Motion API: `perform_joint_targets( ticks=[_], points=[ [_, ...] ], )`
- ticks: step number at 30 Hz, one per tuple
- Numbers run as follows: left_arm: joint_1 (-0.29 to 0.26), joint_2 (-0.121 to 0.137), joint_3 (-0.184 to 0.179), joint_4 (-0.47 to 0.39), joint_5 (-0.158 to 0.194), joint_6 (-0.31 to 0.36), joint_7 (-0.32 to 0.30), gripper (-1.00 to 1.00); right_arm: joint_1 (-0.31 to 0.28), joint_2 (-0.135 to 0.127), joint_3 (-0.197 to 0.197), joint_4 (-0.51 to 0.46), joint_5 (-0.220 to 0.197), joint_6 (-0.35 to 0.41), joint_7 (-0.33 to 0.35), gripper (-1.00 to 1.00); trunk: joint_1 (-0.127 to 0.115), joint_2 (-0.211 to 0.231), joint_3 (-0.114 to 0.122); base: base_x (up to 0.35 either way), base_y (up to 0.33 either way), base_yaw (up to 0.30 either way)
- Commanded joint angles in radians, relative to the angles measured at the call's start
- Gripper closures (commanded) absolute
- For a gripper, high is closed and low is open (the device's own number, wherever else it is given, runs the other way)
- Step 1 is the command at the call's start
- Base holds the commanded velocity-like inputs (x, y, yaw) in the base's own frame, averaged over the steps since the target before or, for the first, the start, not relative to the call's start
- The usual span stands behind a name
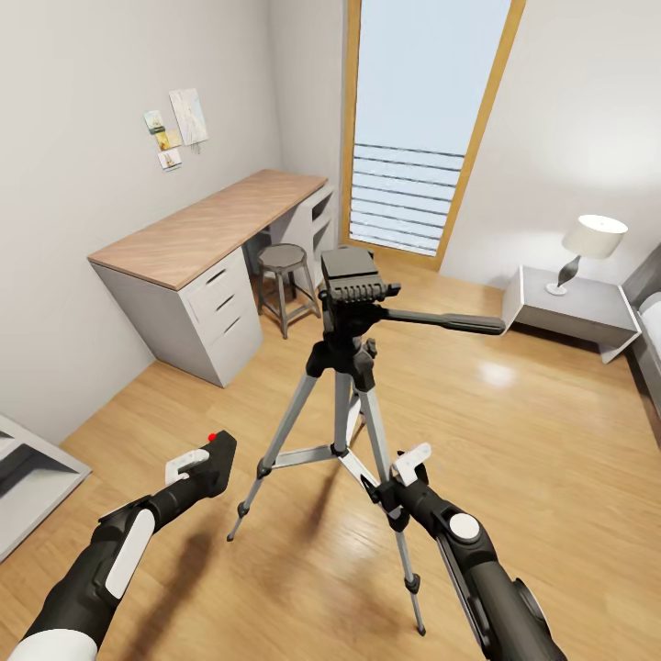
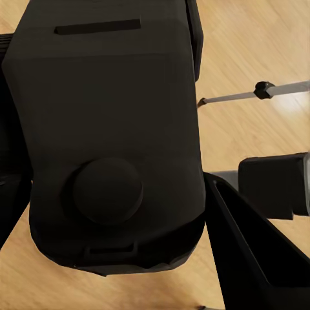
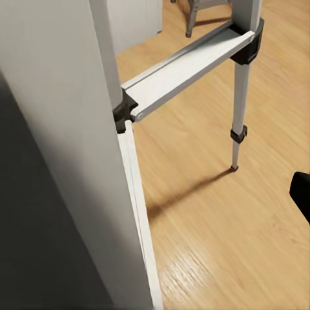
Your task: Attach the digital camera to the camera tripod in the bedroom.
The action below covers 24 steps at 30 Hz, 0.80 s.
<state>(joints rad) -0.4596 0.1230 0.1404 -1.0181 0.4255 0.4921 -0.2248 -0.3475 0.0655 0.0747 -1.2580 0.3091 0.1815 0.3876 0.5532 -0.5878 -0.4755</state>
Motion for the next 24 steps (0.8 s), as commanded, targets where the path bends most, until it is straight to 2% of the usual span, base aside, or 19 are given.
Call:
perform_joint_targets(
  ticks=[1, 2, 3, 24],
  points=[
    [-0.001, 0.0, 0.002, -0.001, 0.004, 0.008, -0.004, 1.0, 0.0, 0.0, -0.001, -0.001, 0.008, 0.005, 0.005, -1.0, 0.0, -0.001, -0.001, 0.0, 0.0, 0.0],
    [-0.001, 0.0, 0.002, -0.001, 0.004, 0.008, -0.004, 1.0, 0.0, 0.0, -0.001, -0.001, 0.008, 0.005, 0.005, -1.0, 0.0, -0.001, -0.001, 0.0, 0.0, 0.0],
    [-0.001, 0.0, 0.002, -0.001, 0.004, 0.008, -0.004, 1.0, -0.001, 0.0, -0.001, 0.0, 0.008, 0.005, 0.004, 1.0, 0.0, -0.001, -0.001, 0.0, 0.0, 0.0],
    [-0.001, 0.0, 0.002, 0.001, 0.004, 0.008, -0.004, 1.0, -0.001, 0.005, -0.007, -0.008, 0.012, 0.002, 0.003, 1.0, 0.0, -0.001, -0.001, 0.0, 0.0, 0.0]
  ],
)
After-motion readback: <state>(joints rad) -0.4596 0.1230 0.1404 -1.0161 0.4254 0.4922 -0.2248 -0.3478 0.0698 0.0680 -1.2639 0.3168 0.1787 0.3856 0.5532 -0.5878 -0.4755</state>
